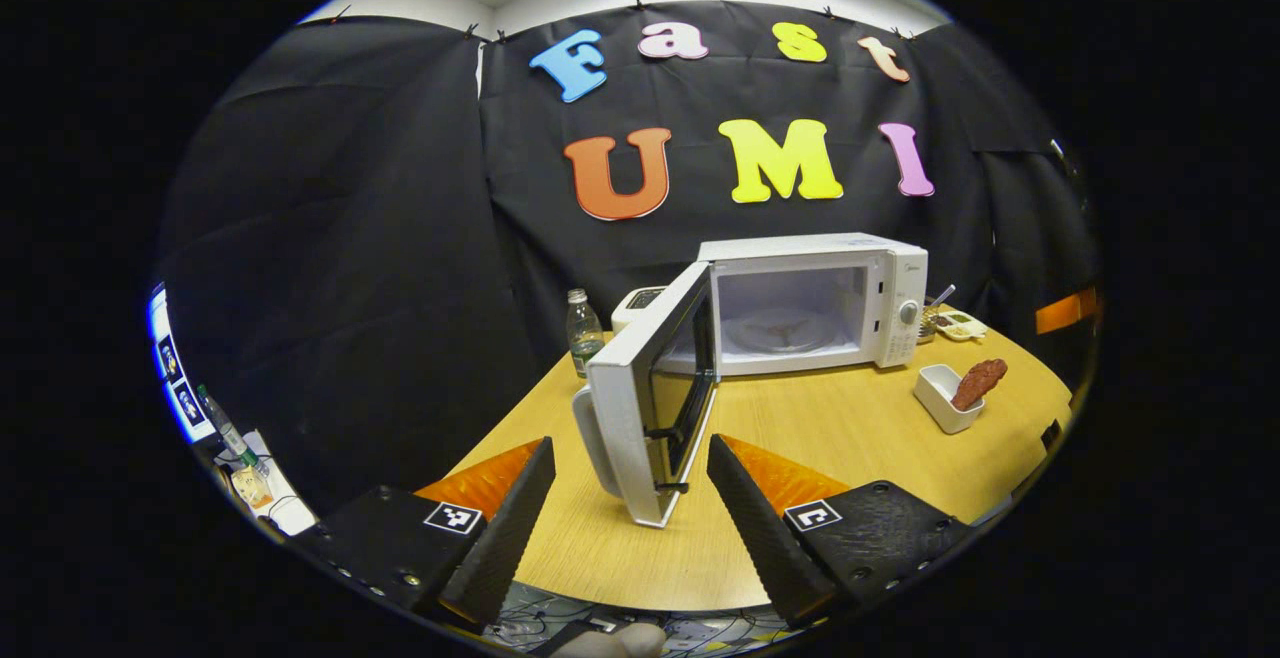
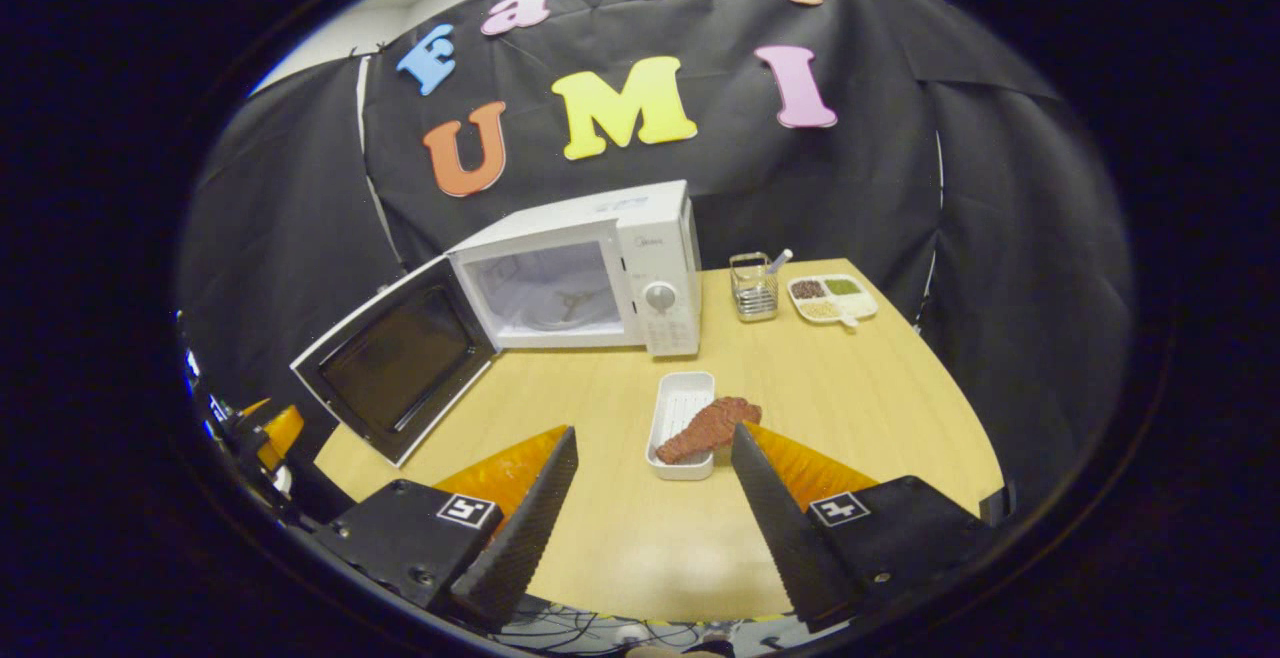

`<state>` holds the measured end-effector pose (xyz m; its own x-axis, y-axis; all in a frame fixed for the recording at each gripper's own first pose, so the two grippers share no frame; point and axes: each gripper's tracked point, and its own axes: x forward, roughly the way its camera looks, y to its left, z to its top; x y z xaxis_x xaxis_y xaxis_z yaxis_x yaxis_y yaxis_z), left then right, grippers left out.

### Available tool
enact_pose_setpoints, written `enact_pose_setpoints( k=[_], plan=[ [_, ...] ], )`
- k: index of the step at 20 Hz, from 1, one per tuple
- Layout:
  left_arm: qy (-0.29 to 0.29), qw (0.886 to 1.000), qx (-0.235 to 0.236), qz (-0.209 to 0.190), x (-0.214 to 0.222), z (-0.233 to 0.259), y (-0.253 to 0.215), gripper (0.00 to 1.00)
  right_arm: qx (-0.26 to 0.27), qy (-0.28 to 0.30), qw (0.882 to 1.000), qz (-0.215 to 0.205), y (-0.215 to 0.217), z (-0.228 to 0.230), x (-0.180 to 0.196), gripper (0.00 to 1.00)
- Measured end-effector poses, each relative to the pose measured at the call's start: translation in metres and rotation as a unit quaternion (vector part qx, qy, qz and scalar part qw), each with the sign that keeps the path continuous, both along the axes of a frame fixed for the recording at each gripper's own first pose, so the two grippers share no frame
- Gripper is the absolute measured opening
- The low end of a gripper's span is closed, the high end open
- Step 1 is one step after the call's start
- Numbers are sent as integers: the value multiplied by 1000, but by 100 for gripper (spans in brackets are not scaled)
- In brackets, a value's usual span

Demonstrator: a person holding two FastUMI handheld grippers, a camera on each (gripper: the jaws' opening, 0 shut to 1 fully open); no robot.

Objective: Open the microwave oven with the left hand, put the food in, and close the microwave oven.

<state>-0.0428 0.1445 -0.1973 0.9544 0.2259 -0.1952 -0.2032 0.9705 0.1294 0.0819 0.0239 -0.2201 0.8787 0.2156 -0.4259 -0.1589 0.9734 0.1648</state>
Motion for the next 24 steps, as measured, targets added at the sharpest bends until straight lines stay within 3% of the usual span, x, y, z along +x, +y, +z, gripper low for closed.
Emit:
enact_pose_setpoints(
  k=[1,2,4,5,6,7,8,9,13,15,16,17,18,19,20,21,24],
  plan=[
    [-5,1000,-2,-5,2,7,-10,94,-3,13,1000,-3,-8,-13,7,99],
    [-9,1000,-3,-11,4,15,-18,94,2,27,1000,0,-14,-25,16,89],
    [-23,1000,-7,-19,9,37,-36,94,7,58,998,10,-22,-48,32,88],
    [-27,999,-8,-23,13,45,-47,94,4,68,998,17,-25,-56,43,97],
    [-33,999,-7,-24,16,55,-57,94,7,80,997,20,-27,-63,51,96],
    [-38,999,-5,-26,21,65,-65,94,20,91,995,31,-26,-70,59,84],
    [-43,999,-3,-24,26,73,-72,94,36,101,993,42,-24,-73,67,95],
    [-47,999,-4,-23,30,80,-81,94,48,113,991,51,-22,-78,78,83],
    [-56,998,-3,-7,48,101,-102,94,87,154,981,81,-22,-88,107,77],
    [-55,998,4,5,56,104,-109,94,121,183,970,101,-16,-90,113,65],
    [-54,998,3,10,59,105,-114,94,137,193,965,111,-13,-88,117,74],
    [-52,999,1,16,62,106,-119,94,148,201,961,116,-13,-88,121,57],
    [-52,998,1,21,64,107,-124,94,150,210,959,115,-15,-90,121,60],
    [-51,998,2,26,65,109,-128,94,149,216,959,112,-19,-92,125,54],
    [-51,998,4,32,66,110,-131,94,155,222,956,112,-21,-93,125,25],
    [-50,998,4,36,67,109,-135,94,166,231,952,114,-20,-92,124,17],
    [-45,998,8,50,69,106,-143,94,200,248,939,131,-14,-86,121,19]
  ],
)
